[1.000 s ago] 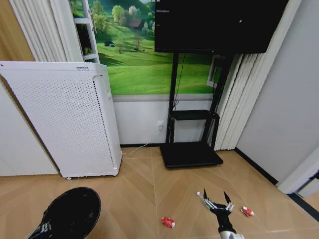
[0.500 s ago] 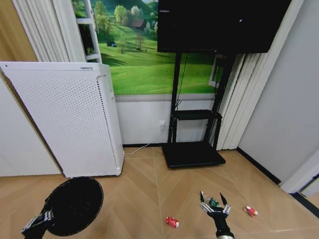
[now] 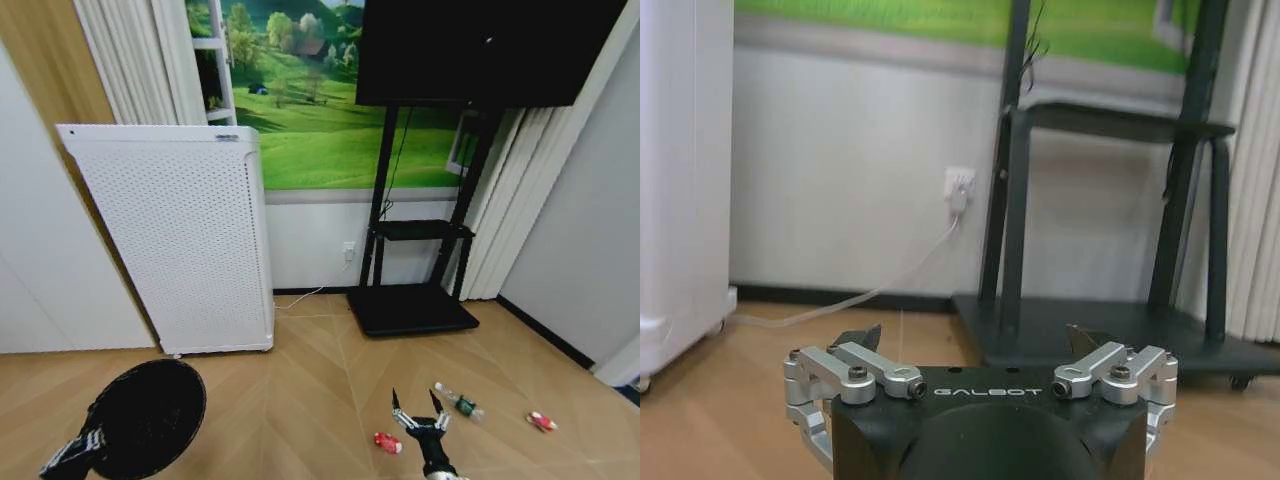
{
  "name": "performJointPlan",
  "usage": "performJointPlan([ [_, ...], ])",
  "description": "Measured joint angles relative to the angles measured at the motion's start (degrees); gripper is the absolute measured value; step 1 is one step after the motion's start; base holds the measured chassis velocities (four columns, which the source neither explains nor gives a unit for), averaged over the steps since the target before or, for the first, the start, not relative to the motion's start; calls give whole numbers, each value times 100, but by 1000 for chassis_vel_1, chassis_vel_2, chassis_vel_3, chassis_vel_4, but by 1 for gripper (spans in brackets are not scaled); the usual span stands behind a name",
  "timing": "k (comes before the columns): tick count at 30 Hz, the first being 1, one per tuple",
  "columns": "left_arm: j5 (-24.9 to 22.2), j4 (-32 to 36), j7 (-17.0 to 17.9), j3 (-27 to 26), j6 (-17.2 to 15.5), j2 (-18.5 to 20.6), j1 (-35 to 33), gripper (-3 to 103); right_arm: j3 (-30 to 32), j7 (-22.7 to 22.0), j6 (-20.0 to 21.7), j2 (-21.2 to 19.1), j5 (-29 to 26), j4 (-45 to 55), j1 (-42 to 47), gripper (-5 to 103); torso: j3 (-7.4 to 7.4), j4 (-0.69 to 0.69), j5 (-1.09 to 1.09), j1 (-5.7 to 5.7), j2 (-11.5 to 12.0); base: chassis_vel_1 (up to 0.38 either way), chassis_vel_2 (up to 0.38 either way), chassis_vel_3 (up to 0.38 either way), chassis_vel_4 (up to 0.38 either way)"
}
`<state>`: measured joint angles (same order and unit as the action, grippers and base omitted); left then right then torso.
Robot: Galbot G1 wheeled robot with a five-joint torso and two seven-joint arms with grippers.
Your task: Pick up the trash bin and place the garbage on the floor into it.
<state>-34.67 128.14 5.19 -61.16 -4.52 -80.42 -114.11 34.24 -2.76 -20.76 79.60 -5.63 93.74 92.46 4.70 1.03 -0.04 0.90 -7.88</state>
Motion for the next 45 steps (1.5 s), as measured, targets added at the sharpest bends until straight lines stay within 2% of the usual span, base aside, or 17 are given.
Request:
performJointPlan([
  [3, -13, 0, 3, -5, 42, 3, 1, 6, -44, 124, 91, -130, -114, -404, -209, 100, 0, 0, 4, 0, 0, 181, 31, -130, -140],
  [6, -101, 1, 8, 8, 48, -1, -8, 6, -141, 289, 31, -247, -91, -1191, -644, 100, 1, -9, 5, 1, 0, 66, 33, 4, -53],
  [12, -90, 2, 38, 37, 50, 13, 22, 6, -250, 525, 269, -337, 8, -1986, -1031, 100, 1, -1, 5, 1, 0, -74, 7, 80, 26],
  [16, -86, -8, 59, 36, 54, 24, 23, 6, -265, 677, 361, -376, 23, -2360, -1156, 100, 1, 0, 5, 1, 0, -21, -14, 17, 10],
  [18, -71, -63, 88, 17, 78, 15, 21, 6, -224, 772, 400, -388, 95, -2785, -1258, 100, 1, -5, 4, 1, 0, 0, 0, 0, 0],
  [24, -59, -126, 108, 8, 91, 3, 35, 6, -159, 945, 376, -406, 171, -3189, -1250, 100, 0, -2, 4, 0, 0, 0, 0, 0, 0],
  [29, -62, -42, 191, 9, 84, 3, 32, 6, -135, 848, 361, -359, 341, -3688, -1521, 100, 0, -4, 4, 0, 0, 0, 0, 0, 0],
  [34, -36, 16, 225, 42, 51, 7, 2, 6, -114, 571, 349, -262, 495, -4226, -1871, 100, 1, -5, 5, 0, 0, 0, 0, 0, 0],
  [38, -35, 27, 238, 43, 45, 7, 1, 6, -108, 510, 378, -254, 525, -4302, -1883, 102, 1, -3, 5, 0, 0, 0, 0, 0, 0],
  [45, 11, 7, 257, 113, 39, 3, 18, 6, -108, 300, 442, -261, 452, -4362, -1890, 96, 1, -3, 3, 0, 0, 0, 0, 0, 0],
])
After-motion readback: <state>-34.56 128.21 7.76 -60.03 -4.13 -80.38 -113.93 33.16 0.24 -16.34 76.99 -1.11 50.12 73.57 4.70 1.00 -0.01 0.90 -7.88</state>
